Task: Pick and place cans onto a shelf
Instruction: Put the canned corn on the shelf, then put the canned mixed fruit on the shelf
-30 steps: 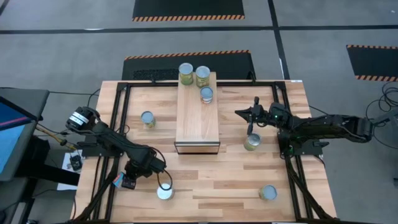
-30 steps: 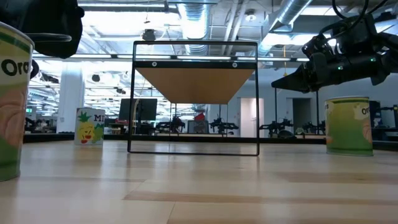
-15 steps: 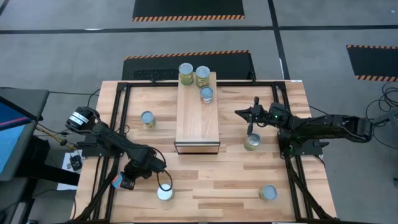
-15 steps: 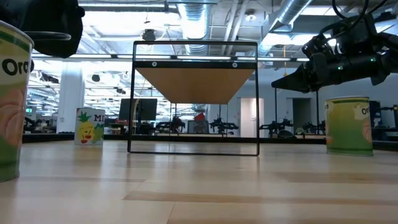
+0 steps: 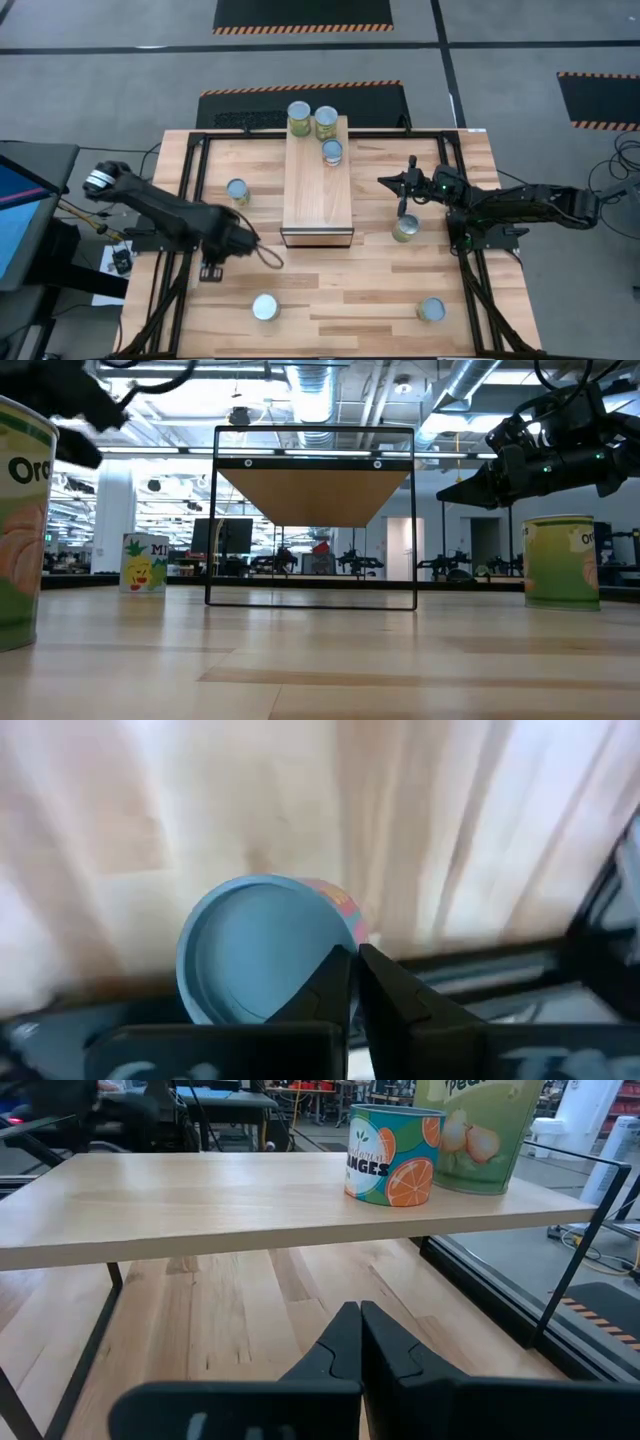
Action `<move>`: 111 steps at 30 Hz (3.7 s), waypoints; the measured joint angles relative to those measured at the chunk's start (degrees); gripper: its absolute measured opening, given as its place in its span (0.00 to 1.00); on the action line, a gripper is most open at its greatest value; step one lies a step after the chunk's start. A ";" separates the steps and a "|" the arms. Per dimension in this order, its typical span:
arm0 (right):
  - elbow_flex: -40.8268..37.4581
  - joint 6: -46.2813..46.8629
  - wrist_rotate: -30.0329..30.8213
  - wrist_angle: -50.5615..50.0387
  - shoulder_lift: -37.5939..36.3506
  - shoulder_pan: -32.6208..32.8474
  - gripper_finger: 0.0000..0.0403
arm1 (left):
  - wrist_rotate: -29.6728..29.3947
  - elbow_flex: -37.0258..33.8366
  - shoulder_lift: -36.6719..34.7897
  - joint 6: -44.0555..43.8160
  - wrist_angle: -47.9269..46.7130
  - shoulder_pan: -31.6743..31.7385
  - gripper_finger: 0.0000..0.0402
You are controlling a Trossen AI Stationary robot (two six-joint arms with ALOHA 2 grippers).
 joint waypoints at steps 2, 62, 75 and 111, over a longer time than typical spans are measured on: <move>0.00 0.03 0.00 0.02 0.00 0.01 0.03 | -3.65 0.87 -2.64 -1.23 -1.03 2.00 0.00; 0.00 -0.49 0.19 1.76 0.00 2.62 0.03 | -26.99 50.55 28.31 45.12 6.42 41.43 0.06; 0.00 -0.62 0.17 1.81 0.00 2.62 0.03 | -26.98 50.68 27.39 44.89 4.87 41.36 0.23; 3.31 2.38 0.04 1.48 0.00 4.15 0.03 | -15.08 -24.35 -22.40 27.27 80.61 38.98 0.00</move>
